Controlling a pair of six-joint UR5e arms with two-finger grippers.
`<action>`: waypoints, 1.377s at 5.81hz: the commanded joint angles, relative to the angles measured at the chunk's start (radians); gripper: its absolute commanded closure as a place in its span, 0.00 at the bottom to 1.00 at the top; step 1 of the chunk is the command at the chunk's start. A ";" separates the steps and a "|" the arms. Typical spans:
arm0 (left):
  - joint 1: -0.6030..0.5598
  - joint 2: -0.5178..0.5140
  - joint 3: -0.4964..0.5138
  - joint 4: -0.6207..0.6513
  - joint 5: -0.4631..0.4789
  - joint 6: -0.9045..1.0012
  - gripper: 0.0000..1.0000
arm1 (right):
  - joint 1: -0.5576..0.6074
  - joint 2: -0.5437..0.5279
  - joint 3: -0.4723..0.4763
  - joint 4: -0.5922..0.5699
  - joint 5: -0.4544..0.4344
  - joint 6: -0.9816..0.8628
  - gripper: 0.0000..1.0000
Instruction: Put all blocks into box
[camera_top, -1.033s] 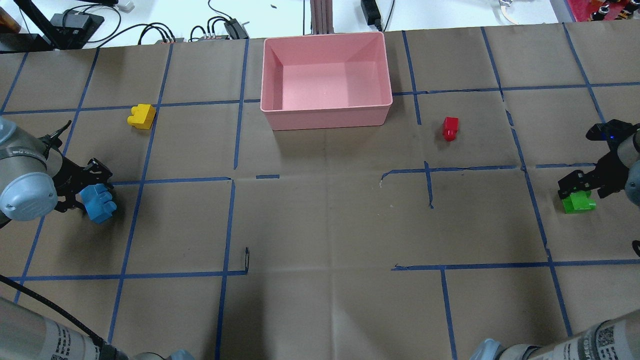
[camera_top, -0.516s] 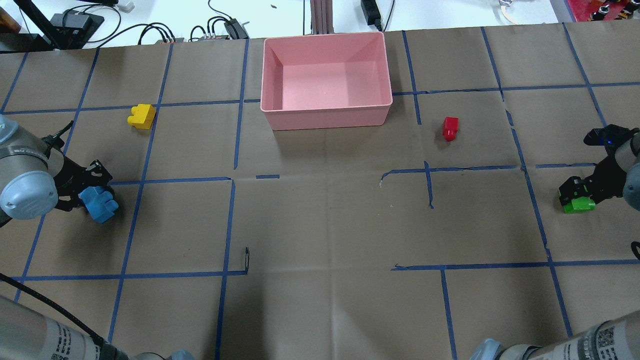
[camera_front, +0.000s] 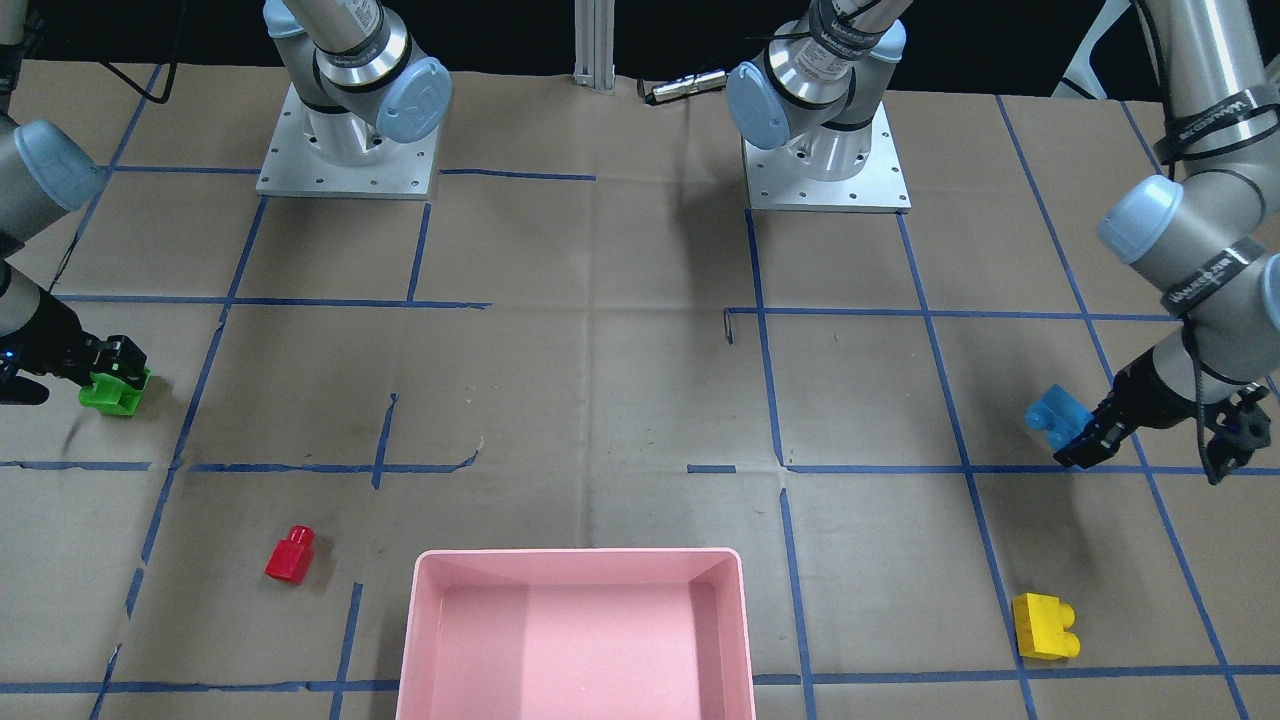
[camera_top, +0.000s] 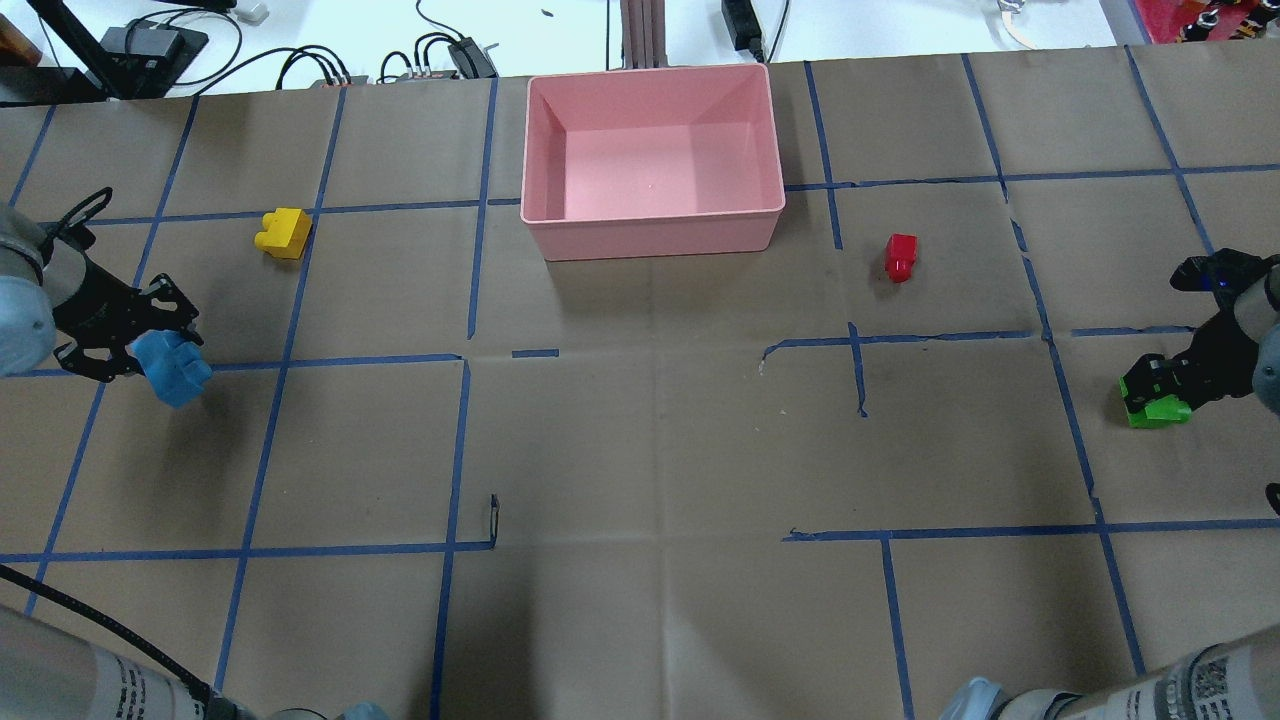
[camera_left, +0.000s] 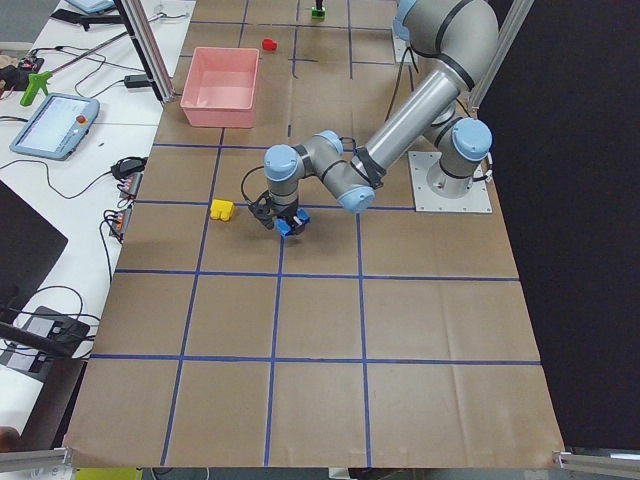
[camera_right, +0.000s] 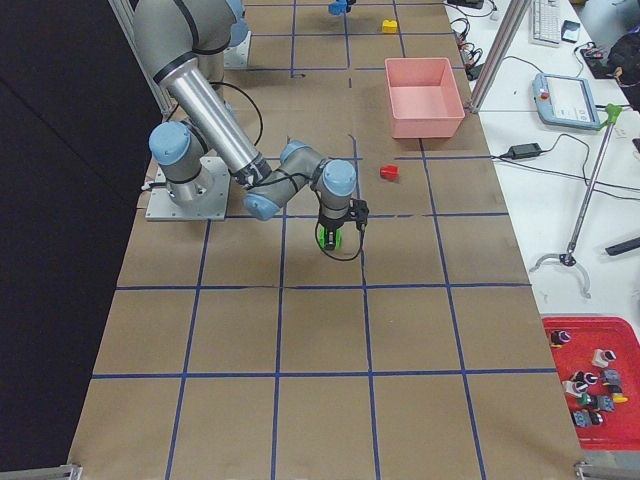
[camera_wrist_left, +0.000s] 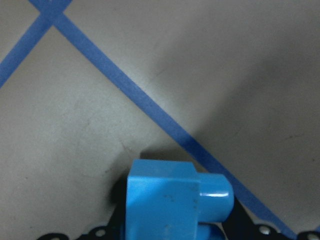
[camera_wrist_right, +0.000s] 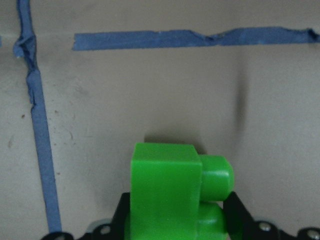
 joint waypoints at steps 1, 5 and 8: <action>-0.129 -0.001 0.286 -0.283 -0.006 0.001 0.93 | 0.009 -0.037 -0.126 0.140 0.008 0.007 0.94; -0.572 -0.216 0.713 -0.363 -0.005 -0.025 0.95 | 0.193 -0.026 -0.503 0.331 0.014 -0.007 0.93; -0.731 -0.444 0.889 -0.351 -0.019 -0.116 0.96 | 0.326 0.032 -0.523 0.313 0.164 0.012 0.96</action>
